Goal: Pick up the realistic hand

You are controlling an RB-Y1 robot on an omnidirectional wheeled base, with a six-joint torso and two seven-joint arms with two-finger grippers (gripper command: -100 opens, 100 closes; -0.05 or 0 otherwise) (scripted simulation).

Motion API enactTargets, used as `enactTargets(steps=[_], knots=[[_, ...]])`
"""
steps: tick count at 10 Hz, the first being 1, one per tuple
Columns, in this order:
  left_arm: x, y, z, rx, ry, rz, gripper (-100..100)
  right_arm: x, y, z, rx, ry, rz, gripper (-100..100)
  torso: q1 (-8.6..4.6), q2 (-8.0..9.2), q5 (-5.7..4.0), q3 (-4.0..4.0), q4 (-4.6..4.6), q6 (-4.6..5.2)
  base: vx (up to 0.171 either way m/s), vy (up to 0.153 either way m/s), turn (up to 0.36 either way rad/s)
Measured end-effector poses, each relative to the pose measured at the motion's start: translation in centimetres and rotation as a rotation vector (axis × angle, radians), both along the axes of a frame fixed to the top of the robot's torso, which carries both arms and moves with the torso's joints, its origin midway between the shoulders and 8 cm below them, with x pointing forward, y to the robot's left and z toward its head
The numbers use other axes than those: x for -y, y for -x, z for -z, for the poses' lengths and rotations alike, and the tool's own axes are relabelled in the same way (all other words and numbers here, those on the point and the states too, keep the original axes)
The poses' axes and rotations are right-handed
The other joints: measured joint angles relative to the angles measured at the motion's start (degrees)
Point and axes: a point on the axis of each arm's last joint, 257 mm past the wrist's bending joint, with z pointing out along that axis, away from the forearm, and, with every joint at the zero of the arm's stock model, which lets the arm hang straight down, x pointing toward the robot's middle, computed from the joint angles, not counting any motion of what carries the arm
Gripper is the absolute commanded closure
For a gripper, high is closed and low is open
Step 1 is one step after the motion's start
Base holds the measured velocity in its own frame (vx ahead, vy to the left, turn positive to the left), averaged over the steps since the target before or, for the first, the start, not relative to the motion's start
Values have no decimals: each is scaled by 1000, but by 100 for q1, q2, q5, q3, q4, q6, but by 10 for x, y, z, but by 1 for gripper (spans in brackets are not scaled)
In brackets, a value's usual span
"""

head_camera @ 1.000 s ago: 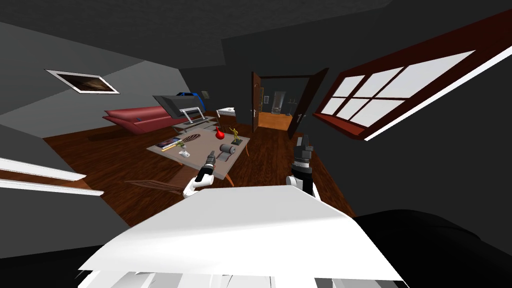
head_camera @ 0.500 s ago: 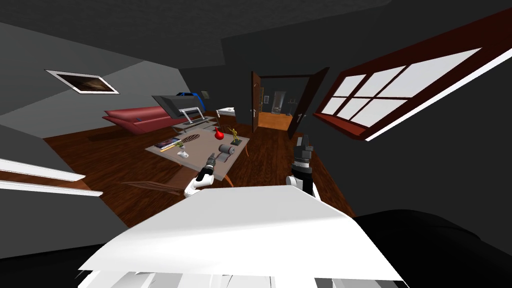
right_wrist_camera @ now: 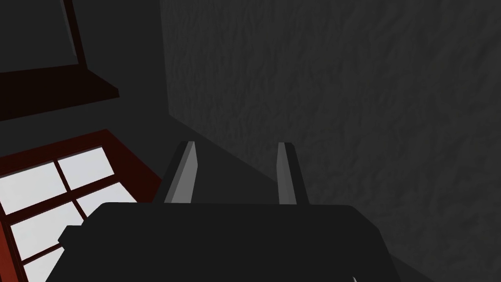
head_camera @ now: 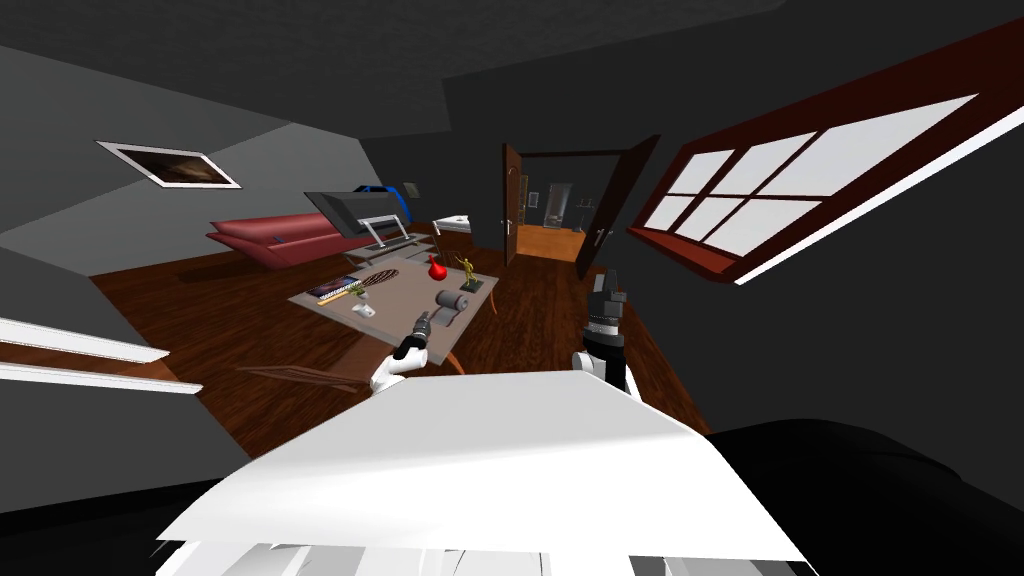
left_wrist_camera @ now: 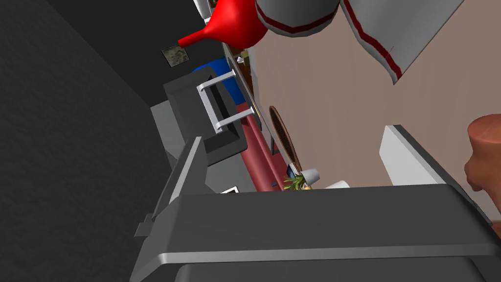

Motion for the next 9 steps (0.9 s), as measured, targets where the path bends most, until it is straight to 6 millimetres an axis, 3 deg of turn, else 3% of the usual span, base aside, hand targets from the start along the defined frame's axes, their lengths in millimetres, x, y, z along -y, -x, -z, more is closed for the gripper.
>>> enactTargets(steps=[9], knots=[[-37, 29, 74, -194, 143, -132, -100, 0, 0, 0, 0, 0, 0, 0, 13, 0, 2, -1, -1, -1, 59, -8, 18]])
